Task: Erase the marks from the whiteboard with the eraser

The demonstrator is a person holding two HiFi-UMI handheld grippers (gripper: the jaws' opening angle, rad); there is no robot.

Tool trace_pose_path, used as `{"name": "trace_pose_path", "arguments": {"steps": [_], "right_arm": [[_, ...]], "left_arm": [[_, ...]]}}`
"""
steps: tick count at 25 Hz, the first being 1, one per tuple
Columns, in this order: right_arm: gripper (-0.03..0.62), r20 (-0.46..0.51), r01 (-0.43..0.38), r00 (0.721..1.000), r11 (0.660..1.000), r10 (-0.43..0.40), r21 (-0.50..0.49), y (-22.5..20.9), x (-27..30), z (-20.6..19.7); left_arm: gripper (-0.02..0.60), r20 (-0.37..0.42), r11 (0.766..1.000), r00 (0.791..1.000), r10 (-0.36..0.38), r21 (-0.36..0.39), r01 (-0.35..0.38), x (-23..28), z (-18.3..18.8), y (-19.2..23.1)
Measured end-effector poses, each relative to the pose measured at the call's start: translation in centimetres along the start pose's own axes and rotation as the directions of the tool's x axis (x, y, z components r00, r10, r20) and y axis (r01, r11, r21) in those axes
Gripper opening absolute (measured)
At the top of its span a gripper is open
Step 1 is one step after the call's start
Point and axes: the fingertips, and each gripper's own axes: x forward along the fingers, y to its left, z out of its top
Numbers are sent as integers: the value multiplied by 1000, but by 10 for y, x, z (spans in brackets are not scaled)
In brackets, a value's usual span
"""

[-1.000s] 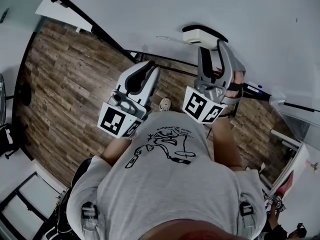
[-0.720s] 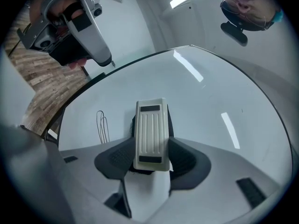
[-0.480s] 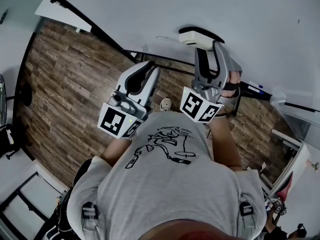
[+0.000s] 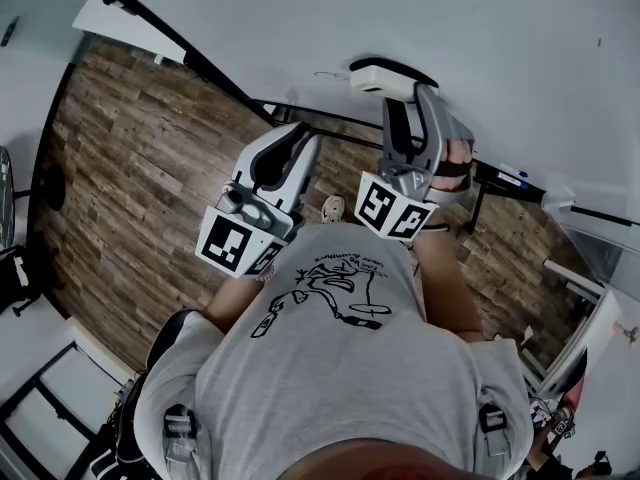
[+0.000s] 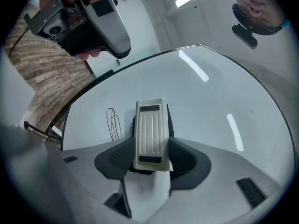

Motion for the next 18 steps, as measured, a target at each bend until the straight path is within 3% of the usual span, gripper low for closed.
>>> {"name": "trace_pose_path", "arguments": {"steps": [18], "right_arm": [[230, -18, -60, 998, 996, 59, -60, 42, 7, -7]], "left_arm": [[61, -8, 1000, 1000, 7, 6, -6, -3, 1, 0]]}}
